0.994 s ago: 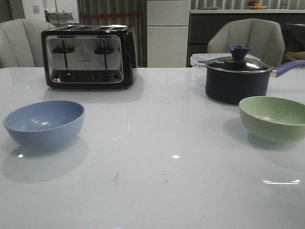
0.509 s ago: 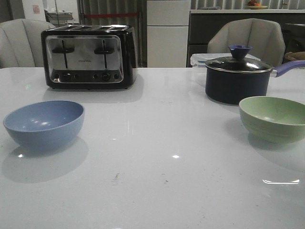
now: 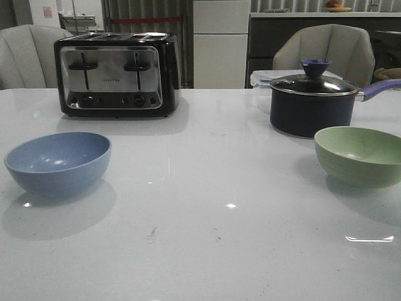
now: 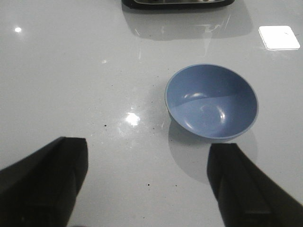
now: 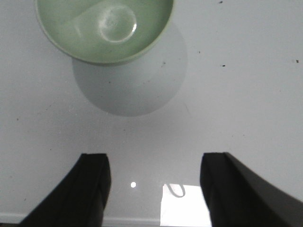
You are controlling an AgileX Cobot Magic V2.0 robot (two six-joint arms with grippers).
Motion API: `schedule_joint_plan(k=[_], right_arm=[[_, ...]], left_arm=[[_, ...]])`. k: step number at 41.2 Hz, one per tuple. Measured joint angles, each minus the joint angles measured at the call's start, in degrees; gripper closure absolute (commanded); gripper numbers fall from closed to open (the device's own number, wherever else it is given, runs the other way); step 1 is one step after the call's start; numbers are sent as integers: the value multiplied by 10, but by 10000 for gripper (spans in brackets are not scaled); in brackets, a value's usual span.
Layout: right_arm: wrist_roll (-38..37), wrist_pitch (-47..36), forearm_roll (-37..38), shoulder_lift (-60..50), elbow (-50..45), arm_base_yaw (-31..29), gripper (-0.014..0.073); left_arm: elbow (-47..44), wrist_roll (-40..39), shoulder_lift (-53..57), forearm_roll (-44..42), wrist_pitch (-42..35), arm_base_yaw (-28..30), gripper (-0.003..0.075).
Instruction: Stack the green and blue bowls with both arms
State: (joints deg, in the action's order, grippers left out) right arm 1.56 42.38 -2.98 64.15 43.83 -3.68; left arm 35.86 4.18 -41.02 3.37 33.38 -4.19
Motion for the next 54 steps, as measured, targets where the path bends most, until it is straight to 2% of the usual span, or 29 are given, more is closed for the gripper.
schedule_joint_plan(k=[13, 31, 35, 39, 45, 54], right_arm=[[107, -4, -145, 184, 111, -59, 71], [119, -34, -162, 399, 246, -62, 74], [124, -34, -162, 423, 262, -62, 142], [128, -34, -162, 435, 269, -62, 272], [131, -34, -162, 438, 272, -62, 413], [135, -32, -162, 426, 272, -61, 473]], left_arm=[[0, 0, 0, 0, 0, 0, 139], [0, 0, 0, 0, 0, 0, 139], [0, 0, 0, 0, 0, 0, 139], [0, 0, 0, 0, 0, 0, 139], [0, 0, 0, 0, -1, 0, 139], [0, 0, 0, 0, -6, 0, 139]])
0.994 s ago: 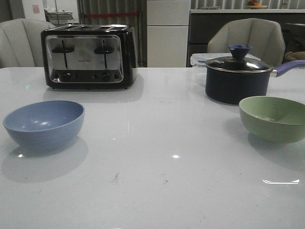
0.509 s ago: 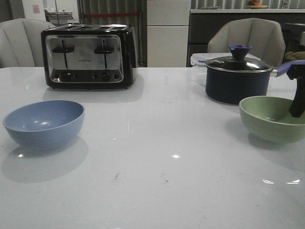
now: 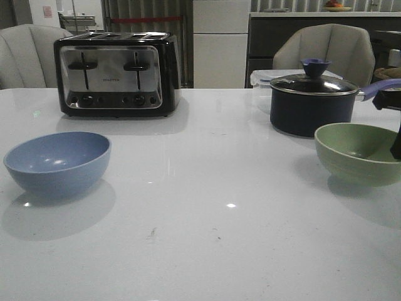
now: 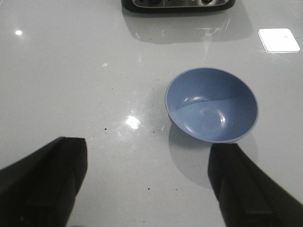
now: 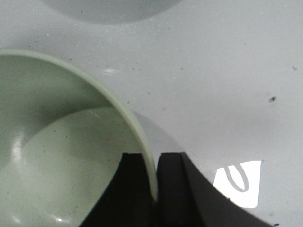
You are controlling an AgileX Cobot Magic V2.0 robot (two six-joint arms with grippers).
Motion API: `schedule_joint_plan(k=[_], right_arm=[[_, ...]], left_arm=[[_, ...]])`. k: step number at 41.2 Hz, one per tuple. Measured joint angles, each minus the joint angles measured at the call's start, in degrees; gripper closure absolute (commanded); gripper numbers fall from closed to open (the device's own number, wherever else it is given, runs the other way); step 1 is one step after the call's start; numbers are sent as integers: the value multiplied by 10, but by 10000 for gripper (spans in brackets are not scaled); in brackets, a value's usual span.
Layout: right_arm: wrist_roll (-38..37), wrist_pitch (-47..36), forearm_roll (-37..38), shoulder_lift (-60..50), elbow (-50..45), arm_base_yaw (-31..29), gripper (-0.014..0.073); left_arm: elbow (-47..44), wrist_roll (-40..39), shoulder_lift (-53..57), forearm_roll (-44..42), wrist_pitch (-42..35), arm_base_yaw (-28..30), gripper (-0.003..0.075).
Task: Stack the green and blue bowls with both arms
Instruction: 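Lower the right gripper and grasp the rim of the pale green bowl, then lift the green bowl and carry it toward the table center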
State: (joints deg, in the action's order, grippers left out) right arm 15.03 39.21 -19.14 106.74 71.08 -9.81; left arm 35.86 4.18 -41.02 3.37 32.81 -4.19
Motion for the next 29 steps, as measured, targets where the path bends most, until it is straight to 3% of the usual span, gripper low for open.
schedule_joint_plan(k=[11, 29], right_arm=[[16, 2, 0, -63, 0, 55, 473], [27, -2, 0, -50, 0, 292, 473]], left_arm=[[0, 0, 0, 0, -1, 0, 139], [0, 0, 0, 0, -3, 0, 139]])
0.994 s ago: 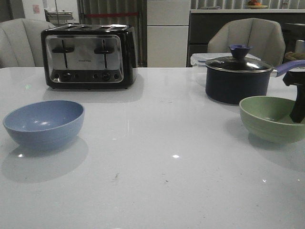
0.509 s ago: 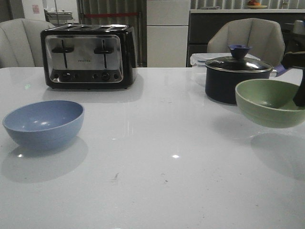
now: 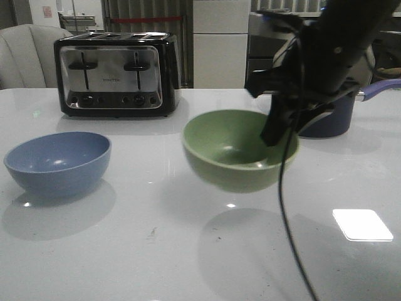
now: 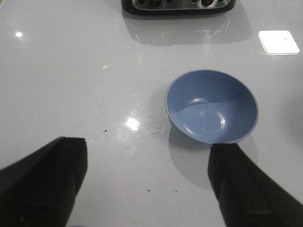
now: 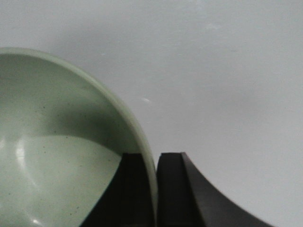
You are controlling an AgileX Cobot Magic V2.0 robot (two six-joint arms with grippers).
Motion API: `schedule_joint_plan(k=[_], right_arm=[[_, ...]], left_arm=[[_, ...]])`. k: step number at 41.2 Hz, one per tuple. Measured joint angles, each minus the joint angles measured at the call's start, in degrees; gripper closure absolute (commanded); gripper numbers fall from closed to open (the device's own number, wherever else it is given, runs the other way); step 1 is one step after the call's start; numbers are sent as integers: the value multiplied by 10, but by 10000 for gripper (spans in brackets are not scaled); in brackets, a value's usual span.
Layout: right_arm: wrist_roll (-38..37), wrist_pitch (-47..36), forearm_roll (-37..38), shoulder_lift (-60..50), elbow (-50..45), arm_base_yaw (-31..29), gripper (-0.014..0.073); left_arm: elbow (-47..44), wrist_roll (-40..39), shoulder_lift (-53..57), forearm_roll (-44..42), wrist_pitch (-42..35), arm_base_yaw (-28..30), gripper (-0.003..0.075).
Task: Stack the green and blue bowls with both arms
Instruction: 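Lift the green bowl and carry it toward the table center, then set the green bowl down, open the right gripper and withdraw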
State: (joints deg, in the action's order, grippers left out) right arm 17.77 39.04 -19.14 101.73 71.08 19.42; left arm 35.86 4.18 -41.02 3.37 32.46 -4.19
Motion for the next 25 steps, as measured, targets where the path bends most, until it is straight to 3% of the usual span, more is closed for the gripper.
schedule_joint_plan(k=[11, 13, 20, 25], right_arm=[[0, -8, 0, 49, 0, 71, 456], [0, -8, 0, 55, 0, 73, 417], [0, -11, 0, 62, 0, 73, 139], [0, -17, 0, 62, 0, 73, 104]], left_arm=[[0, 0, 0, 0, 0, 0, 139], [0, 0, 0, 0, 0, 0, 139], [0, 0, 0, 0, 0, 0, 139], [0, 0, 0, 0, 0, 0, 139]])
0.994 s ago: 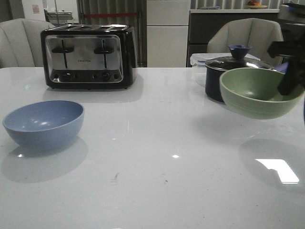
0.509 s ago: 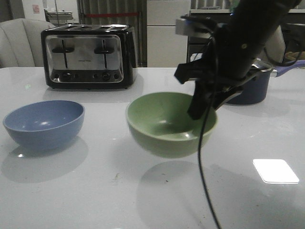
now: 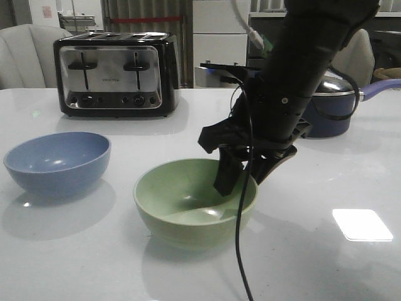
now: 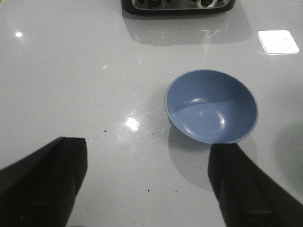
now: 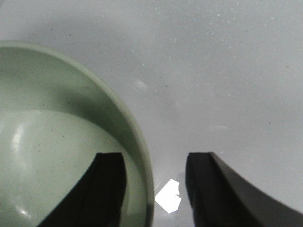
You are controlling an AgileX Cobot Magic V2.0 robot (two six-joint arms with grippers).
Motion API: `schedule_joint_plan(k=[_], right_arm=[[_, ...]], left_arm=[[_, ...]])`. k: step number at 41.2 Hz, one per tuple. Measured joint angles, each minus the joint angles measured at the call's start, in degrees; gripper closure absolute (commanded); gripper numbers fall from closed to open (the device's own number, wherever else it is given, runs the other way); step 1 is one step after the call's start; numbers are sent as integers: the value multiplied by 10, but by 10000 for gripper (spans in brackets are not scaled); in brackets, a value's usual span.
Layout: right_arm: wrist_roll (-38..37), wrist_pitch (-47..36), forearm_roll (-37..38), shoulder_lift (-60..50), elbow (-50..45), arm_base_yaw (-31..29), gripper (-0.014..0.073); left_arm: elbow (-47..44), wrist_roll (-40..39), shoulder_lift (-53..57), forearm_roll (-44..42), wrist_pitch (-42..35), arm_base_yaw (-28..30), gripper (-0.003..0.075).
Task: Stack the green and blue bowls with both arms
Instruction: 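Set the green bowl down, open the right gripper and withdraw, then lower the left gripper and grasp the rim of the light blue bowl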
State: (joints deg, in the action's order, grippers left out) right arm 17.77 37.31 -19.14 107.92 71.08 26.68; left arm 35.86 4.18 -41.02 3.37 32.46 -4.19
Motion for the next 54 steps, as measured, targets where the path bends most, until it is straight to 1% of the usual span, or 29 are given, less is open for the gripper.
schedule_joint_plan(k=[6, 15, 22, 29, 38, 47, 51, 54], right_arm=[[1, -3, 0, -23, 0, 0, 104], [24, -5, 0, -131, -18, 5, 104], [28, -4, 4, -250, -72, 12, 104], [29, -1, 23, -388, -147, 12, 104], [29, 8, 29, -533, -239, 12, 104], [24, 22, 29, -628, -314, 12, 104], [24, 24, 29, -651, -331, 12, 104], [24, 24, 30, -659, -336, 12, 104]], left_arm=[[0, 0, 0, 0, 0, 0, 139], [0, 0, 0, 0, 0, 0, 139], [0, 0, 0, 0, 0, 0, 139], [0, 0, 0, 0, -3, 0, 139], [0, 0, 0, 0, -5, 0, 139], [0, 0, 0, 1, -5, 0, 140], [0, 2, 0, 2, -8, -4, 139], [0, 11, -1, 2, -11, -18, 139]])
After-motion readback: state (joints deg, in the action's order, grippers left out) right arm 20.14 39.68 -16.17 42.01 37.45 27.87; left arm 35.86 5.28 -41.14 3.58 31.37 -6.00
